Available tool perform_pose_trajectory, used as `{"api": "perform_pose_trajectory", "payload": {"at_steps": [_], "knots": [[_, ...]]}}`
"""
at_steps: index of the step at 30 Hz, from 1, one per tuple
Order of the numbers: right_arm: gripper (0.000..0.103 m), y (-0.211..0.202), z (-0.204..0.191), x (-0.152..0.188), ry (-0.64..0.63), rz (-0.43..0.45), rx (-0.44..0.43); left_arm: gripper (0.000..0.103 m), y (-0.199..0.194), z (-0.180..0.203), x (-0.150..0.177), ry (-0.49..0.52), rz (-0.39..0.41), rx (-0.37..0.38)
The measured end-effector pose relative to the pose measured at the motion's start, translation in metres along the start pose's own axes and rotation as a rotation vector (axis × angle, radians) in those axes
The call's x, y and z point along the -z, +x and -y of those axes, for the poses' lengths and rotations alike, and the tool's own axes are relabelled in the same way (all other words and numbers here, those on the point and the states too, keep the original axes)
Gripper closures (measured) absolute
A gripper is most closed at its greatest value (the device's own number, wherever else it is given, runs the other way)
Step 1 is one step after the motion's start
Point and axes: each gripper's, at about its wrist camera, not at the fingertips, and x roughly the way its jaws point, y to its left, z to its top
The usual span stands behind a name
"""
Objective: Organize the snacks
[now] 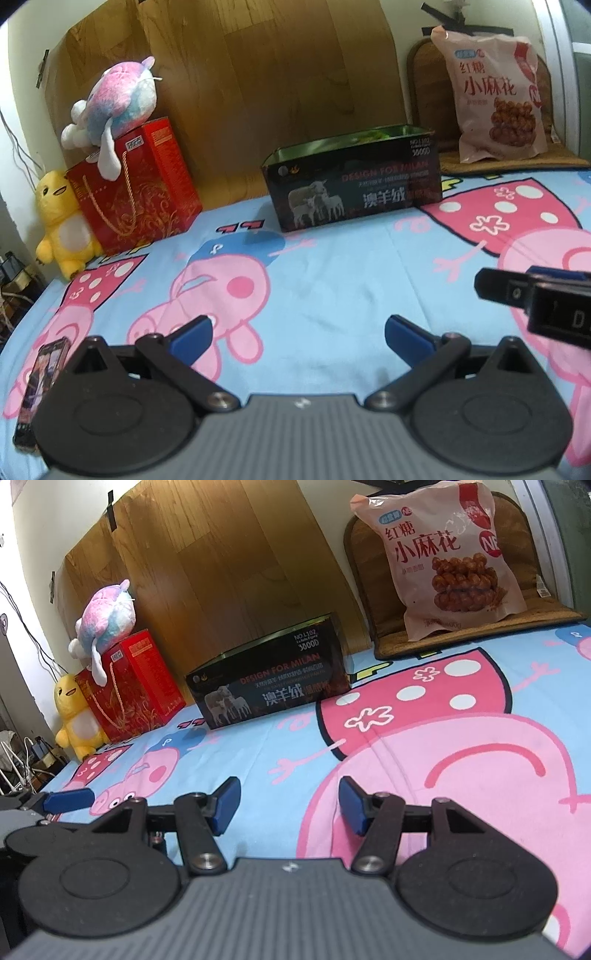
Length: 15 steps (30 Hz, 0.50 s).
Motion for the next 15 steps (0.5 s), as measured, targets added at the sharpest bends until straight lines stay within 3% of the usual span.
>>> {"api": "perform_pose_trajectory", "payload": {"at_steps": [15], "knots": [[0.042, -0.005, 0.001, 0.002, -0.013, 0.002, -0.042, 0.0, -0.015, 0.009, 0.002, 0.043, -0.03, -0.045]]}}
